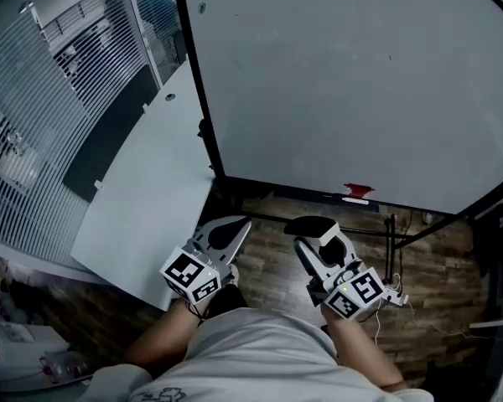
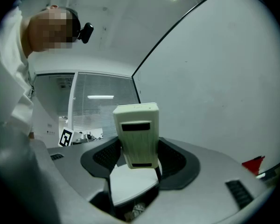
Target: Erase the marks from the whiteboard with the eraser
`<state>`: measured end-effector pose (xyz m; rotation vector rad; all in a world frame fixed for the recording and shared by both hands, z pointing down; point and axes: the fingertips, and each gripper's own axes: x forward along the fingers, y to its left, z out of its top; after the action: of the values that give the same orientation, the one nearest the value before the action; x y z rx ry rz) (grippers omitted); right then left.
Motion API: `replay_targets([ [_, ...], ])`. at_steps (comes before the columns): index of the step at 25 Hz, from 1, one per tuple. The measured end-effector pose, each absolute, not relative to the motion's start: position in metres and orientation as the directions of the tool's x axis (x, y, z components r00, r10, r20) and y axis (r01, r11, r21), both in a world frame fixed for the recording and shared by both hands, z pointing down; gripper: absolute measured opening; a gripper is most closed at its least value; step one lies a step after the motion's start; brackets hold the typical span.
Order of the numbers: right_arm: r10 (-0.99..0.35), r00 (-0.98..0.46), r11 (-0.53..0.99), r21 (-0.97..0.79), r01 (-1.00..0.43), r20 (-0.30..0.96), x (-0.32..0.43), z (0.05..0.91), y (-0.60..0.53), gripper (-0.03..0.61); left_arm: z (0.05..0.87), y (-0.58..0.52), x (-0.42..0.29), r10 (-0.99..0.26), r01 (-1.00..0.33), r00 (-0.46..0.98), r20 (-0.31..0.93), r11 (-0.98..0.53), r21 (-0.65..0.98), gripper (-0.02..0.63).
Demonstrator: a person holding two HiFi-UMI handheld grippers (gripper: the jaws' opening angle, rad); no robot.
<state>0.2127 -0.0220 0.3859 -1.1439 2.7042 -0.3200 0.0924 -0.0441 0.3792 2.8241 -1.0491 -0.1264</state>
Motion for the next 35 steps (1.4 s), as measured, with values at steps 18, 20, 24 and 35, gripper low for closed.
replay_targets([
  [18, -0.716, -0.69, 0.695, -0.195, -0.692, -0.102, 0.179, 0.377, 0.1, 0.244, 0.368, 0.072, 0.078, -0.61, -0.605, 0.792, -0.016, -0.788, 0.117, 0.006],
  [20, -0.718, -0.687, 0.692, -0.206, -0.691, -0.109, 0.161, 0.376, 0.112, 0.244, 0.368, 0.085, 0.062, -0.604, -0.599, 0.797, -0.005, -0.792, 0.114, 0.006],
  [24, -0.716, -0.687, 0.694, -0.236, -0.68, -0.122, 0.117, 0.379, 0.138, 0.244, 0.365, 0.114, 0.024, -0.6, -0.599, 0.8, 0.01, -0.797, 0.079, 0.006],
  [35, -0.739, -0.664, 0.67, -0.235, -0.704, -0.116, 0.037, 0.385, 0.189, 0.244, 0.374, 0.162, -0.052, -0.58, -0.578, 0.814, 0.014, -0.81, 0.098, 0.006],
])
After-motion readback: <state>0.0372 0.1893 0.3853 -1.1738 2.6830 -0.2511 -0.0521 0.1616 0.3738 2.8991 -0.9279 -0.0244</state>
